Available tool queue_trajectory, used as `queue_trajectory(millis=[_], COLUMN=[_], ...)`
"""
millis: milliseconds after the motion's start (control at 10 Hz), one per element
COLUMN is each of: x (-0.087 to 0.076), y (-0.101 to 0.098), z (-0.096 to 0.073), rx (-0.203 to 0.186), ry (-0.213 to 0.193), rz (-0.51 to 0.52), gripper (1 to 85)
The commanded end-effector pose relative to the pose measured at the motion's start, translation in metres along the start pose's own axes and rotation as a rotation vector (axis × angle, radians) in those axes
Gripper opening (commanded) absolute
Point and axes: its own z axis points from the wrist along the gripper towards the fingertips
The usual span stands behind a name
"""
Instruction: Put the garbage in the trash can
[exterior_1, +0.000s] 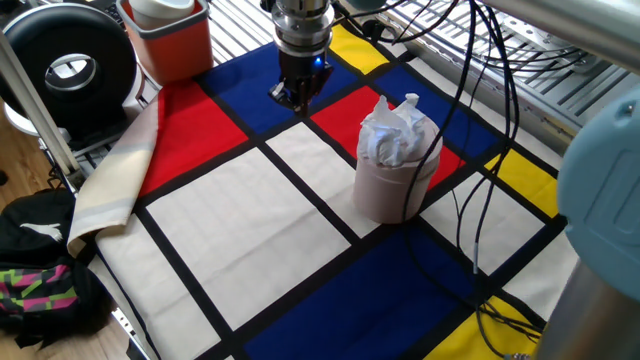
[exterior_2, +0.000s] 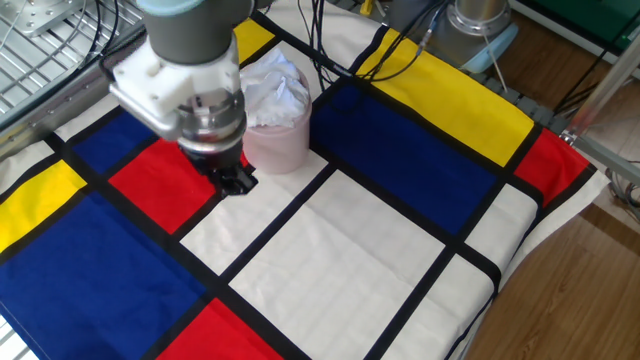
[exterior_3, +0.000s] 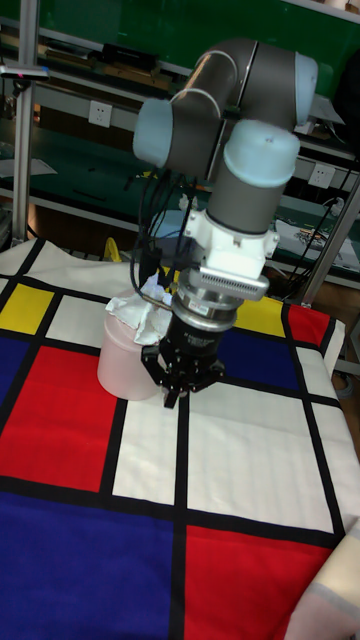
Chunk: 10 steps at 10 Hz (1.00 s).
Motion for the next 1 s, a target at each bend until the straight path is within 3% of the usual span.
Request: queue_trajectory(millis=[0, 200, 500, 600, 700, 900], x=[0.027, 0.049, 0.077, 0.088, 0.097, 0.109], y=[-0.006, -0.015, -0.028, -0.034, -0.035, -0.042], z=[-0.033, -0.052, -0.067, -0.069, -0.07, -0.065], rx=[-0.009, 0.005, -0.028, -0.029, -0.062, -0.09], ry=[0.029, 0.047, 0.056, 0.064, 0.07, 0.077], rz=[0.036, 0.062, 0.073, 0.076, 0.078, 0.074], gripper=[1.0, 1.0, 1.0, 1.0, 1.0, 1.0])
